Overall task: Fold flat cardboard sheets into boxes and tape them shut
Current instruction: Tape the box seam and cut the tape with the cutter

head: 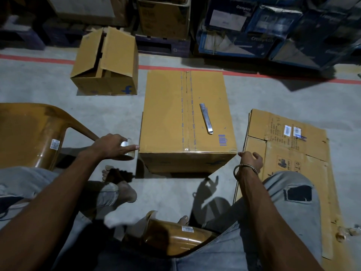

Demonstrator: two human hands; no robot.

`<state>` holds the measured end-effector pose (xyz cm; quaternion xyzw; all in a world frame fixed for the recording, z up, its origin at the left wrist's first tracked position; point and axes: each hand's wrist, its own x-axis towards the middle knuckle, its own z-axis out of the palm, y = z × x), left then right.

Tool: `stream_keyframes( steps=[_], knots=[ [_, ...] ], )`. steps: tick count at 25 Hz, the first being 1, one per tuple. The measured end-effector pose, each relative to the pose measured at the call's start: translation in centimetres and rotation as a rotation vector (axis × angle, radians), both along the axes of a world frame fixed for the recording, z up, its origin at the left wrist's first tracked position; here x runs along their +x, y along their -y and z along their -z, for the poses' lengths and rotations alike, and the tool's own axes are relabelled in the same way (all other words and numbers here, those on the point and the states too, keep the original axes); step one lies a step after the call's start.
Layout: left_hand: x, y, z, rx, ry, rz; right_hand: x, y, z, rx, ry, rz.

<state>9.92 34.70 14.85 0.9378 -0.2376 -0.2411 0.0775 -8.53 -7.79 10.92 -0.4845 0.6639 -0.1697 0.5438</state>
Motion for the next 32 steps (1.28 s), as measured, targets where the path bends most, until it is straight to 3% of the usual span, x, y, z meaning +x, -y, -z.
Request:
stream_keyframes(
  steps=[9,15,17,19,21,23,26,32],
  knots=[
    [0.7,-0.5,3.8,-0.060,-0.004,-0.006,0.5,-0.5,1.1,-0.031,-0.035,-0.058],
    [0.5,-0.4,4.9,-0.094,-0.070,-0.041,1.3,0.4,1.6,0.325,-0.014,0.088],
    [0.7,-0.4,5.3,-0.104,-0.068,-0.039,1.3,-0.4,0.8,0.092,-0.162,0.046],
    [0.6,-0.5,5.4,-0.116,-0.054,-0.037,1.9,-2.5,-1.0,-0.516,-0.262,-0.172],
    [0.5,-0.3,5.0,-0.137,-0.010,-0.030,3.4,-6.5,-3.2,-0.941,-0.043,-0.549],
    [0.5,-0.3,4.8,-0.134,0.046,-0.018,5.4,-11.6,-4.0,-0.930,0.107,-0.966],
    [0.6,-0.3,4.6,-0.089,0.081,-0.015,8.5,-18.4,-3.5,-0.779,0.040,-1.396],
    [1.0,-0.2,4.6,-0.036,0.084,-0.001,11.7,-23.1,-1.9,-0.771,-0.044,-1.670]
  ],
)
